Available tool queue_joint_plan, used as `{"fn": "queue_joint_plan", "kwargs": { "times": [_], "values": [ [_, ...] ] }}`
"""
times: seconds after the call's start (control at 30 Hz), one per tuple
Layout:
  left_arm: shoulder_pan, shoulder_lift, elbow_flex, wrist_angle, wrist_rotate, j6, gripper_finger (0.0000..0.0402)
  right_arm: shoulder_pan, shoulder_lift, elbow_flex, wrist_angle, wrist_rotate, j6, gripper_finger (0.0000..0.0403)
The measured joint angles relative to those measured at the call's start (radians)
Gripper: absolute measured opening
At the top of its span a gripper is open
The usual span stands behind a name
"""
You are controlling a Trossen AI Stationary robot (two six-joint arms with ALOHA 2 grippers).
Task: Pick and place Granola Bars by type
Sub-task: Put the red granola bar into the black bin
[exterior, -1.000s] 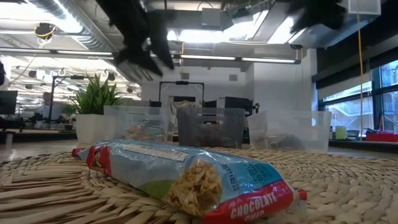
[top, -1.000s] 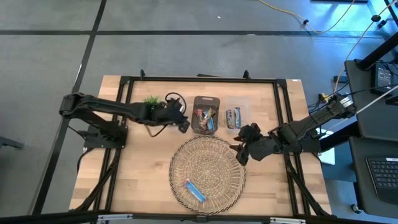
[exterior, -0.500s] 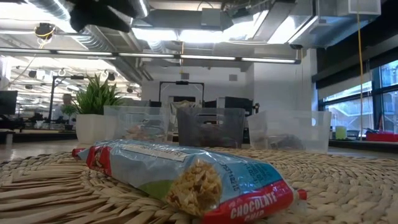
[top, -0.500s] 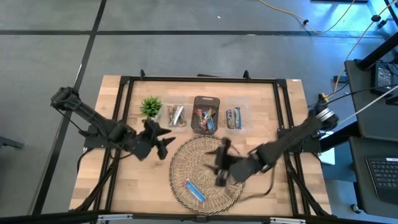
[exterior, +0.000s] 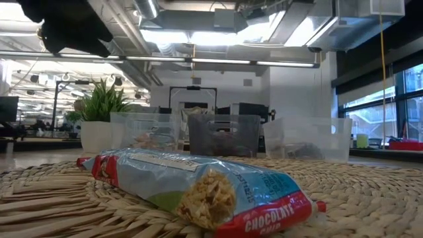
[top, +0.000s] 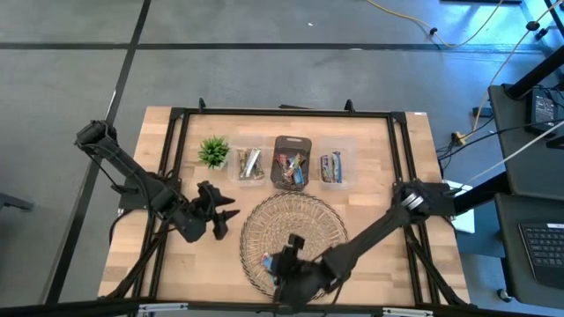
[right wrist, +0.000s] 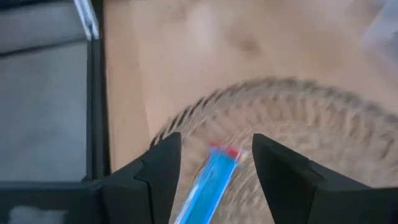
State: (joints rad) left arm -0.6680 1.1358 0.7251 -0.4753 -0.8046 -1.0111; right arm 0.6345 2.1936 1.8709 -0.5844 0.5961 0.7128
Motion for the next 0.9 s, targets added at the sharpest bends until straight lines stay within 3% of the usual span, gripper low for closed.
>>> {"fn": "queue_joint_plan", "kwargs": {
  "times": [0.27, 0.9],
  "values": [
    [-0.020, 0.000, -0.001, 0.001, 0.011, 0.019, 0.0180, 0.026, 0.124, 0.066, -0.079, -0.017, 0.201, 0.0201],
    [-0.020, 0.000, -0.001, 0.002, 0.021, 0.021, 0.0180, 0.022, 0.228, 0.061, -0.092, -0.044, 0.223, 0.0201]
  ]
}}
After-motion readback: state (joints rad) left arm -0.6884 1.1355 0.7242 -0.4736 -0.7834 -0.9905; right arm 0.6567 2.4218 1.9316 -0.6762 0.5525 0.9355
